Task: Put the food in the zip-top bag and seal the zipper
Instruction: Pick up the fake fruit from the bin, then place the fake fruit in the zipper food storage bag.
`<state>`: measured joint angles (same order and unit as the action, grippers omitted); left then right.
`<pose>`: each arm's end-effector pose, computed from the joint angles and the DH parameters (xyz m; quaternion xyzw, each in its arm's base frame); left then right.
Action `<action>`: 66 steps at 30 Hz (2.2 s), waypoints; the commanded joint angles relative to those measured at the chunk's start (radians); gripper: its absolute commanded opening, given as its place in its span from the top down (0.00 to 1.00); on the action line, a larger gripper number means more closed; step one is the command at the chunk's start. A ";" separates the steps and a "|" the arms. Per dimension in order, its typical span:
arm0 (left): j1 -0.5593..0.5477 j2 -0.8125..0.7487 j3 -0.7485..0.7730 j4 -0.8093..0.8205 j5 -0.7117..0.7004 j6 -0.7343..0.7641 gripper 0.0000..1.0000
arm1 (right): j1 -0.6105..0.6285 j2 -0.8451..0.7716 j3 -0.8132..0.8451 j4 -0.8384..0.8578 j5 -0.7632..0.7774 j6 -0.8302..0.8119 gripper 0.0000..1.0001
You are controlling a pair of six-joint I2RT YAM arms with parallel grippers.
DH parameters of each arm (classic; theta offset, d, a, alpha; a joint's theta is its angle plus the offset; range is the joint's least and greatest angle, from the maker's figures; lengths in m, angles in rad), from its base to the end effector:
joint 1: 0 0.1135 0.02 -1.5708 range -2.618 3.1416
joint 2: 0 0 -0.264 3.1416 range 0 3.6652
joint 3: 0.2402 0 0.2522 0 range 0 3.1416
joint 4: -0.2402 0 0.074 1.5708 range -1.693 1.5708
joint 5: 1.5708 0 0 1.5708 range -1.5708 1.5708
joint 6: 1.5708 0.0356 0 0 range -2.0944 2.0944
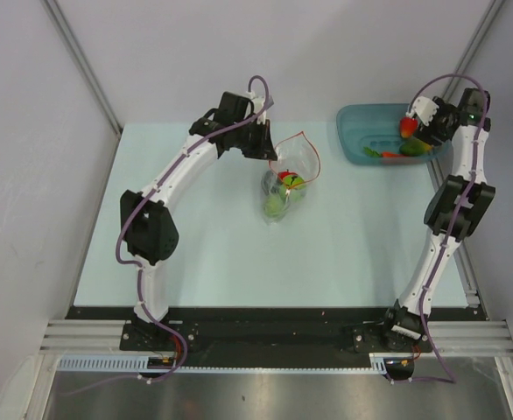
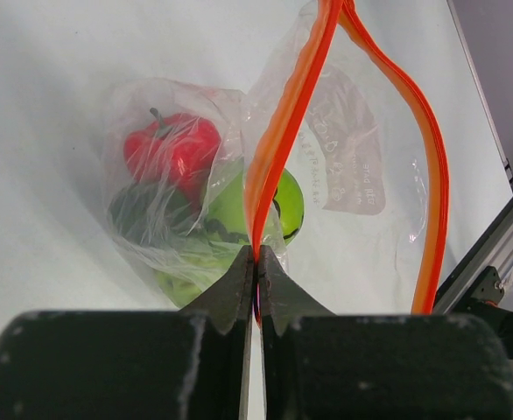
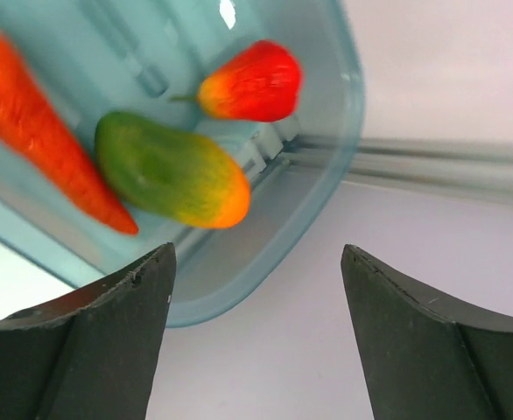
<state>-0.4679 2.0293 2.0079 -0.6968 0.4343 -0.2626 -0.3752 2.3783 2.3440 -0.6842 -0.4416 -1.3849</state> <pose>0.4065 -0.2222 0.3350 0.1797 0.8753 -0.3275 0.3071 0.5057 -0.1828 0.2777 -0.5090 0.7338 -0.1838 0.4107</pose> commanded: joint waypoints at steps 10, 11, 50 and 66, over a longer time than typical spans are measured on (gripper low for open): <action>0.006 -0.046 -0.009 0.033 0.015 -0.009 0.94 | 0.005 0.156 0.069 -0.144 0.037 -0.485 0.20; 0.008 -0.044 -0.006 0.033 0.015 -0.009 0.93 | 0.009 0.166 0.075 -0.143 0.032 -0.488 0.20; 0.002 -0.020 0.029 0.051 0.046 -0.073 0.94 | 0.058 -0.276 -0.230 0.667 -0.376 0.866 0.96; 0.003 -0.037 0.025 0.060 0.075 -0.096 0.94 | 0.436 -0.647 -0.822 0.986 -0.557 1.775 0.98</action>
<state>-0.4625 2.0293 2.0048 -0.6643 0.4789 -0.3408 0.0143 1.7386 1.5574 0.3511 -0.9672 0.2829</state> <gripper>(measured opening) 0.066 0.619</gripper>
